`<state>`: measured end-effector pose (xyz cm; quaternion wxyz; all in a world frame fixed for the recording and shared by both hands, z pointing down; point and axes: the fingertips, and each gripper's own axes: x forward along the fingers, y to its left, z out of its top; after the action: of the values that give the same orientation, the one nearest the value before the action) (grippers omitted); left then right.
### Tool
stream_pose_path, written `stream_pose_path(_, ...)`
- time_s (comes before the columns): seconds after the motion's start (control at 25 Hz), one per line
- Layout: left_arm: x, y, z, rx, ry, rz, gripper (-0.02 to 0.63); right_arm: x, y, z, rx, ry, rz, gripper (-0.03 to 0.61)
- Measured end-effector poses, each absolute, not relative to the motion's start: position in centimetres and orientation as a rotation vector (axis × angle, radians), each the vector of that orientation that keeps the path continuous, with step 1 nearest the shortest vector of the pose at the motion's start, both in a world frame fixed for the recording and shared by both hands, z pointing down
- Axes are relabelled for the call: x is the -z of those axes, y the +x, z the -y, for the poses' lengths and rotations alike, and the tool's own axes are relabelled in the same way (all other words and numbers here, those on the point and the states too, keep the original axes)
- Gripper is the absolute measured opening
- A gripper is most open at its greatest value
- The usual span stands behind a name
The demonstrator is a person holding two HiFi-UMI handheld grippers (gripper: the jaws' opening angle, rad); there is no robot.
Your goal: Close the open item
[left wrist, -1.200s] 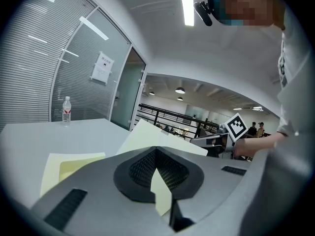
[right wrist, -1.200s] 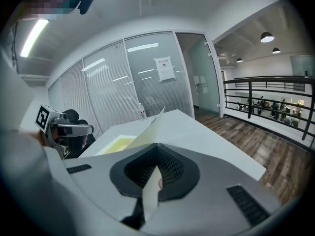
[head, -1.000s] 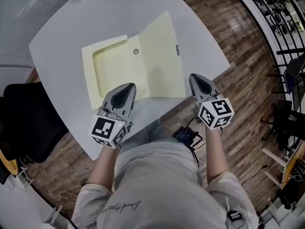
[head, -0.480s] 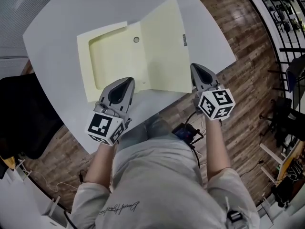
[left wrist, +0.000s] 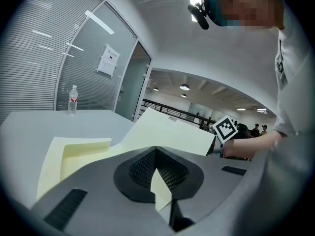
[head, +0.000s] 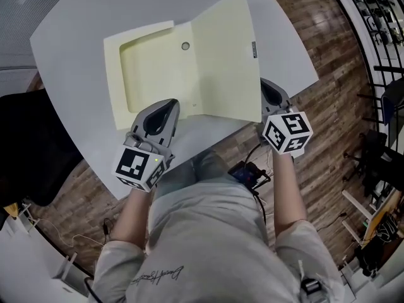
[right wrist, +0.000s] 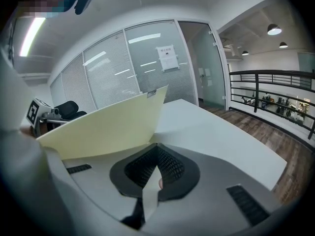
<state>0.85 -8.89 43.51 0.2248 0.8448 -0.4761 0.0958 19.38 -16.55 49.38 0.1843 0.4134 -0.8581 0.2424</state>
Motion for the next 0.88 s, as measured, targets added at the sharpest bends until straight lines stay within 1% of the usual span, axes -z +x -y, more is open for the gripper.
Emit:
stream_pose_path(0.24,-43.2,-0.1,8.8,-0.256,2.321,1.335,0.008,-48.4,17.8,16.5,-0.669,1.126,2.443,0.012)
stream_pose_path(0.64,-42.6,-3.8,8.4,-0.237,2.278,1.436,0.008,-46.0,14.1,15.4,-0.630,0.995,2.513,0.012)
stream_pose_path(0.88,-42.8,-8.2,7.3,-0.231,2.204,1.547,0.009,-45.0,12.0,14.5,-0.615,0.944,2.540,0.012)
